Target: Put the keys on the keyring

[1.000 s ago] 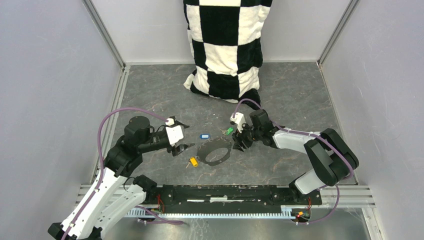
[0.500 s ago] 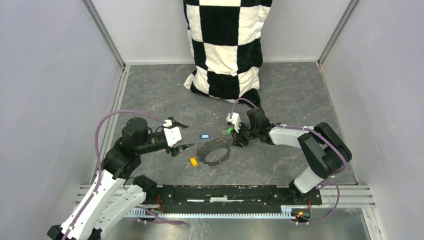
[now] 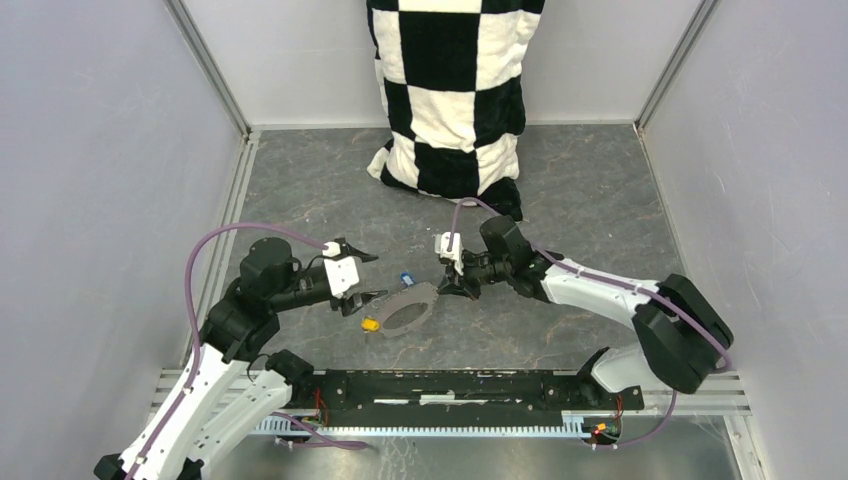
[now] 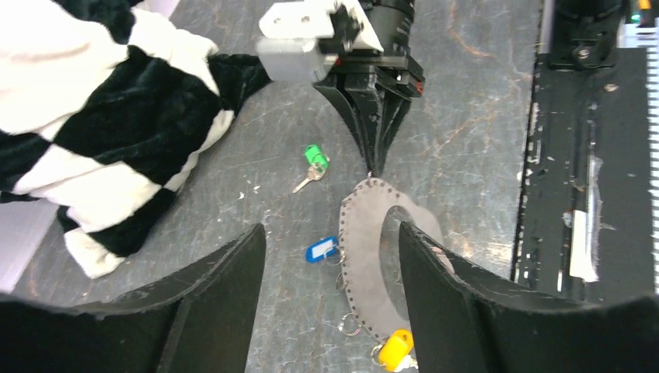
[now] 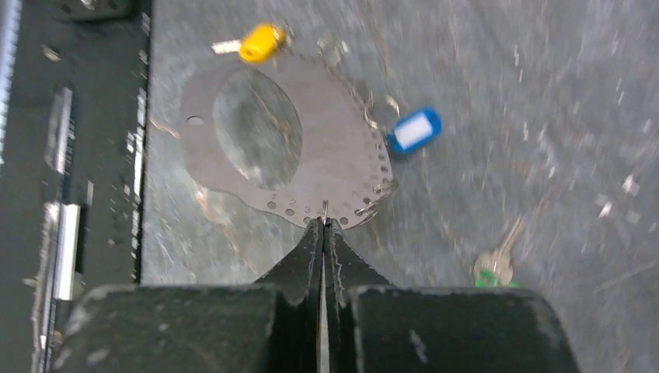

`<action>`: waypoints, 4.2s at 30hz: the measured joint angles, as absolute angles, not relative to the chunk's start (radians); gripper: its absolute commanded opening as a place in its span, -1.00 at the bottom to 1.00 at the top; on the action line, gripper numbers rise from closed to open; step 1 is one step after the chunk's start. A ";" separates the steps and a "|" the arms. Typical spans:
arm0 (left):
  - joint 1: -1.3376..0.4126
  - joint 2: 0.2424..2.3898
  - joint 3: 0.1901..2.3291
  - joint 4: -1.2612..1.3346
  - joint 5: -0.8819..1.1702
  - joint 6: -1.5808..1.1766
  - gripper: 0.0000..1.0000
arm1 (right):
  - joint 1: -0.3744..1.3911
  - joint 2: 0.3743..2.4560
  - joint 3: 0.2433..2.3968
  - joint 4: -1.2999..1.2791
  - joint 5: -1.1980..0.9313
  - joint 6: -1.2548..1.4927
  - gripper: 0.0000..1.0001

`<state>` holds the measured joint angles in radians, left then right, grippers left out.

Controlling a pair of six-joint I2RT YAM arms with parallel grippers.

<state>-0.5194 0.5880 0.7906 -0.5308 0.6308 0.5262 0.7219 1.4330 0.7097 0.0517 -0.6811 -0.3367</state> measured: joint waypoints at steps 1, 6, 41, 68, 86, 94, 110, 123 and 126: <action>-0.519 0.586 0.791 -0.533 0.639 0.520 0.29 | 0.736 1.417 0.719 0.051 -0.682 -0.335 -0.99; -0.519 0.589 0.793 -0.567 0.751 0.495 0.00 | 0.821 1.293 0.757 0.090 -0.680 -0.304 -0.99; -0.519 0.620 0.903 -0.618 0.913 0.495 -0.29 | 1.048 1.215 1.040 0.043 -0.654 -0.311 -0.99; -0.519 0.545 0.926 -0.639 1.079 0.837 -0.96 | 1.060 1.042 1.060 -0.039 -0.596 -0.330 0.08; -0.519 0.630 1.024 0.002 1.155 0.246 -0.96 | 1.060 0.907 0.795 0.463 -0.629 -0.076 -0.06; -0.519 0.682 1.057 0.109 1.206 0.088 -0.96 | 1.060 0.885 0.772 0.700 -0.628 0.014 -0.06; -0.519 0.685 1.058 0.042 1.324 0.121 -0.96 | 1.061 1.083 0.868 0.852 -0.707 0.085 -0.13; -0.519 0.726 1.058 -0.078 1.311 0.231 -0.96 | 1.112 1.095 0.884 0.811 -0.721 0.047 -0.21; -0.519 0.726 1.059 -0.081 1.308 0.236 -0.96 | 1.119 1.095 0.887 0.767 -0.712 0.014 -0.38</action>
<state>-0.5194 0.7258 1.0588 -0.0814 1.3075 0.2359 1.1187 1.0946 0.8867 0.7673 -0.7116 0.0135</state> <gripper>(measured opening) 0.037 0.375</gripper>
